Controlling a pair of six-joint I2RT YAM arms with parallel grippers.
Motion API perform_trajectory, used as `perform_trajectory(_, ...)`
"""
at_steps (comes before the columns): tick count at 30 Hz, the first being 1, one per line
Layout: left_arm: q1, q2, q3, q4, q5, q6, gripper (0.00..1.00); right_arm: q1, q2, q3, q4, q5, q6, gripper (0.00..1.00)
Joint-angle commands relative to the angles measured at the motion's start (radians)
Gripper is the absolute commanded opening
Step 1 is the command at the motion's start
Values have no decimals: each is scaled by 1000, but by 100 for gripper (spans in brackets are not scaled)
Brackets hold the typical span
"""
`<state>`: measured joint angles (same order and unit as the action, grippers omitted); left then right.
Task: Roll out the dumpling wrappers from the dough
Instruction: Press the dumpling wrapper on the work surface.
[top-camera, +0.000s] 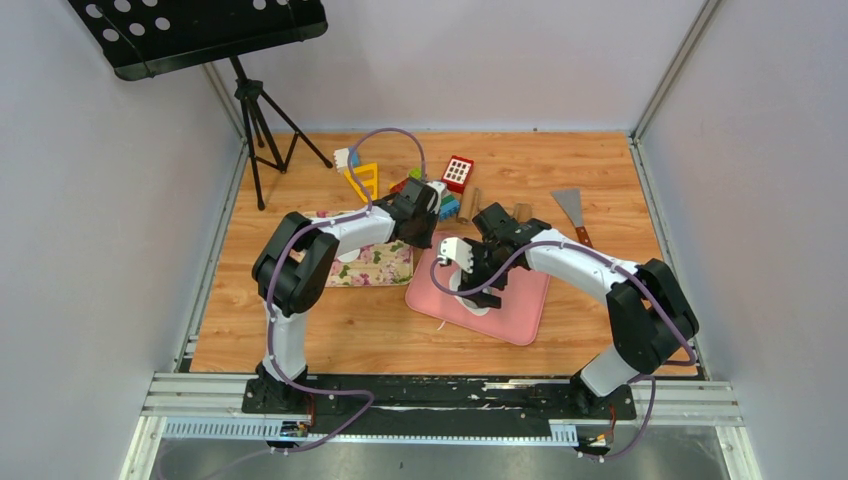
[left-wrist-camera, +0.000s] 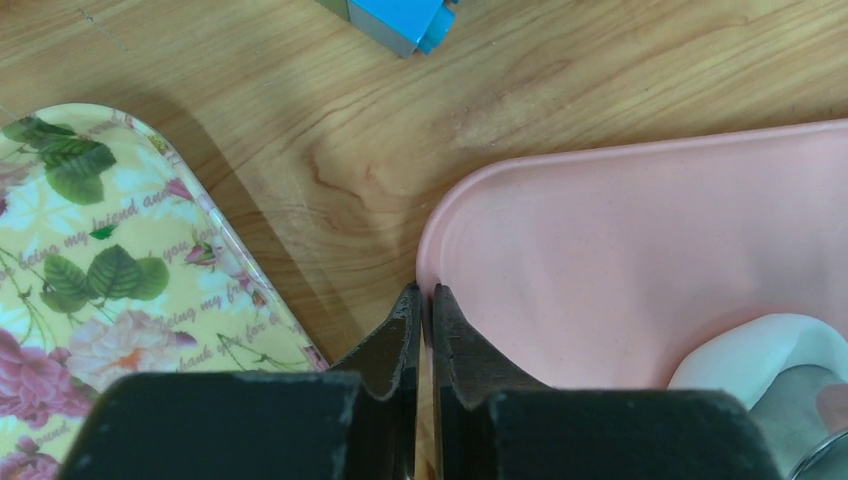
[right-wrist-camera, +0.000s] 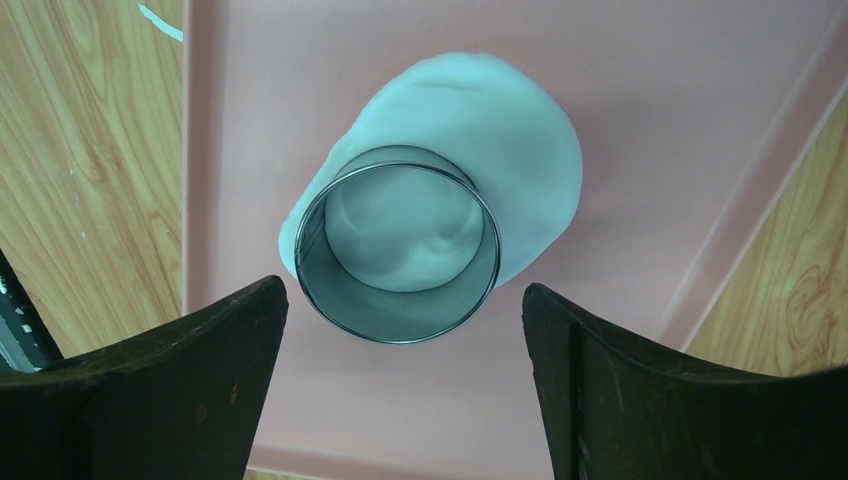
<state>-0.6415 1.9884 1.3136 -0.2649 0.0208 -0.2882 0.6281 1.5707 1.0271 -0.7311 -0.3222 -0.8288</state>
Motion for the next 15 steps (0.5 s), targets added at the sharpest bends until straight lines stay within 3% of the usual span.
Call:
perform_trajectory(1, -7, 71, -23, -42, -31, -33, 0, 6, -17, 32, 43, -32, 67, 87)
perform_trajectory(15, -38, 98, -18, -43, -74, -78, 0, 43, -19, -32, 111, -16, 152, 84)
